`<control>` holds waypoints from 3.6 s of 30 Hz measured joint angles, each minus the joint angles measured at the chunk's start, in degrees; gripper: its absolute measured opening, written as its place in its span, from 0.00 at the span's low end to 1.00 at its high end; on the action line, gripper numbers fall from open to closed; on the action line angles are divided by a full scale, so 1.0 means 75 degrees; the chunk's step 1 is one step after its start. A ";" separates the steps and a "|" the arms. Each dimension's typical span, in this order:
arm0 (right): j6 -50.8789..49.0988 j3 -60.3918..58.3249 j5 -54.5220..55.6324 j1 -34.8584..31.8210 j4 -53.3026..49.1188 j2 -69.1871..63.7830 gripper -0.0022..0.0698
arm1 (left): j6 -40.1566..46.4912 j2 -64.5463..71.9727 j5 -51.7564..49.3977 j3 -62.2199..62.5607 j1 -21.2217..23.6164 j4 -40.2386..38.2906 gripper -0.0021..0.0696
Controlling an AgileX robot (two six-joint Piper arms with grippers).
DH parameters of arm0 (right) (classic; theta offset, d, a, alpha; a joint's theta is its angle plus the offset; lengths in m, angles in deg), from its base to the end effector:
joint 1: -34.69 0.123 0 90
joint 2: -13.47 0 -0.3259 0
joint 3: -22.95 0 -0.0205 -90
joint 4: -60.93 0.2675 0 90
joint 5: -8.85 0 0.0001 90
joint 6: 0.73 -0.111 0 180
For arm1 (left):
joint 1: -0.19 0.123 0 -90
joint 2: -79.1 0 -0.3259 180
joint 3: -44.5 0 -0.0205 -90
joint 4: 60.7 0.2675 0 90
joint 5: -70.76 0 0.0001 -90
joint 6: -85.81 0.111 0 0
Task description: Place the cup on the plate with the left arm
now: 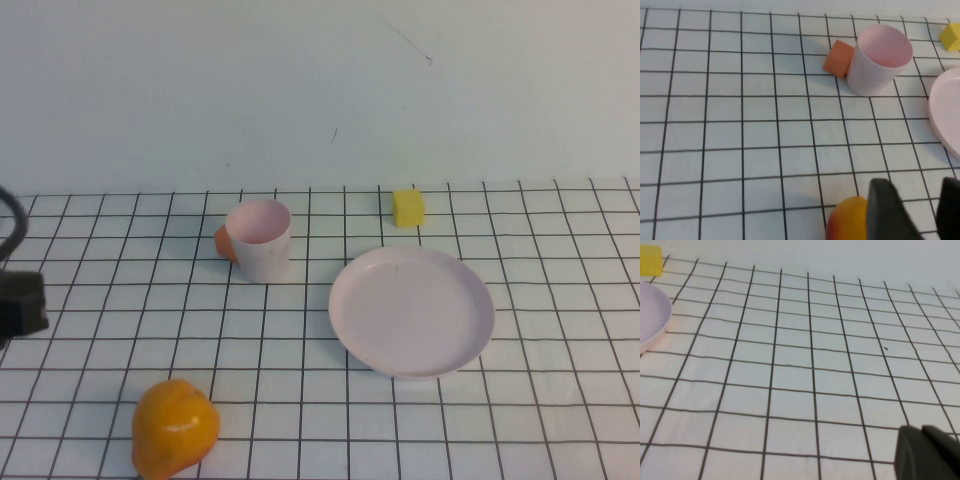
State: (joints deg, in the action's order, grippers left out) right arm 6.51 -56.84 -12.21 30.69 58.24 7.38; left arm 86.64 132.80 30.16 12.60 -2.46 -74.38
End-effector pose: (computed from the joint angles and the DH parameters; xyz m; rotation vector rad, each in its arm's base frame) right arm 0.0472 -0.0052 0.1648 -0.0821 1.8682 -0.1815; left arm 0.1606 -0.0246 0.3630 -0.0462 2.1943 -0.2900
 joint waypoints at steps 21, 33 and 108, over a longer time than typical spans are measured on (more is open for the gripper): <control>0.0000 0.0000 0.0000 0.0000 0.0000 0.0000 0.03 | 0.1110 0.7635 -0.2383 0.7173 -0.0781 -0.0376 0.77; 0.0000 0.0000 0.0000 0.0000 0.0000 0.0000 0.03 | 0.0513 1.0783 -0.3119 0.9997 -0.1444 0.1059 0.77; 0.0000 0.0000 0.0000 0.0000 0.0000 0.0000 0.03 | 0.0771 0.7631 -0.2713 1.0113 -0.3825 0.2865 0.04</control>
State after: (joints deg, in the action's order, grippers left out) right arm 6.51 -56.84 -12.21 30.69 58.24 7.38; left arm 92.42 190.03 9.81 88.45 -31.14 -52.89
